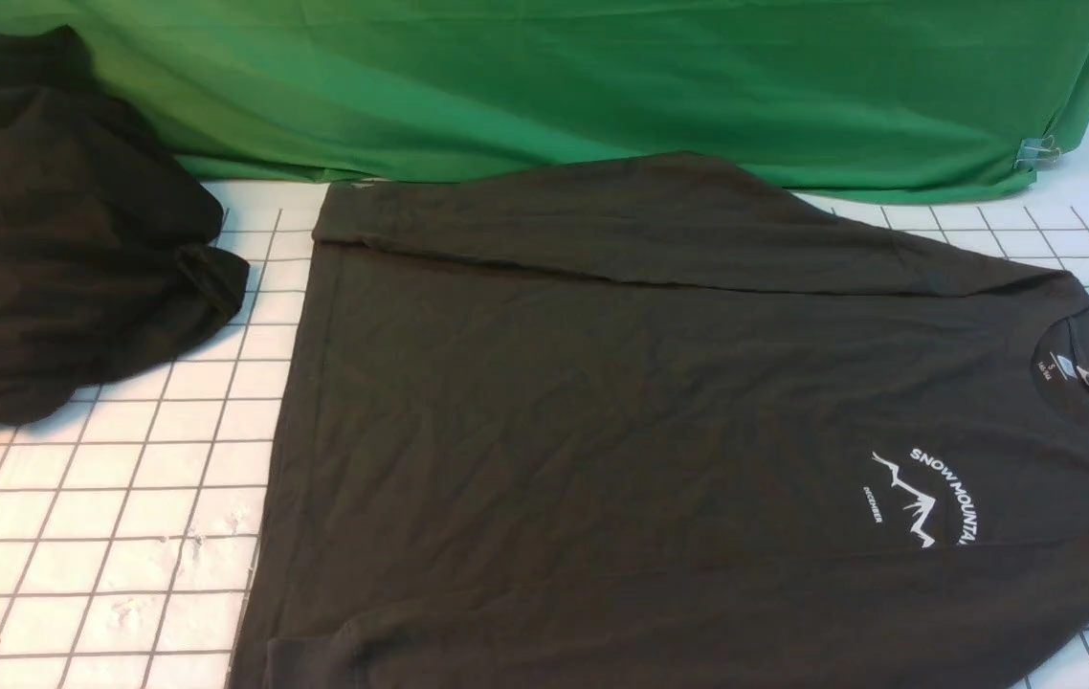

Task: Fold a long-sleeved shirt over a white checkered tablecloth.
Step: 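Grasp the left edge of the dark T-shirt lying flat on the table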

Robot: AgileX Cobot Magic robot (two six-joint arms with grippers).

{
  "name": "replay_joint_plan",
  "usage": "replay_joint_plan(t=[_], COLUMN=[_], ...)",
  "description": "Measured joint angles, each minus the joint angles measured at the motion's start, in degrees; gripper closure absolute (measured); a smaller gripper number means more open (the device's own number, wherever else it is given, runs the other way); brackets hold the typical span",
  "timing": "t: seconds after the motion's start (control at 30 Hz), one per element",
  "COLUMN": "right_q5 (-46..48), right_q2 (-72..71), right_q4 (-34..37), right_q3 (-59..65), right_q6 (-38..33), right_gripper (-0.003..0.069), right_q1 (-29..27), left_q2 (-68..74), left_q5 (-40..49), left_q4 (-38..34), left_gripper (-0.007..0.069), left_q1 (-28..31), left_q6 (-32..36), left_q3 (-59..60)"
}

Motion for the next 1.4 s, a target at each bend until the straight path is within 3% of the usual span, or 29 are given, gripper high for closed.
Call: replay_joint_plan(t=[1.4], right_q5=[0.00], right_q2=[0.00], right_q4=[0.00], right_q3=[0.00], right_q6=[0.00], right_gripper=[0.0417], right_q1=[0.00], left_q2=[0.00], left_q5=[0.00], left_q4=[5.59], left_gripper=[0.0622], left_q1=[0.00], left_q6=[0.05], left_q3=[0.00])
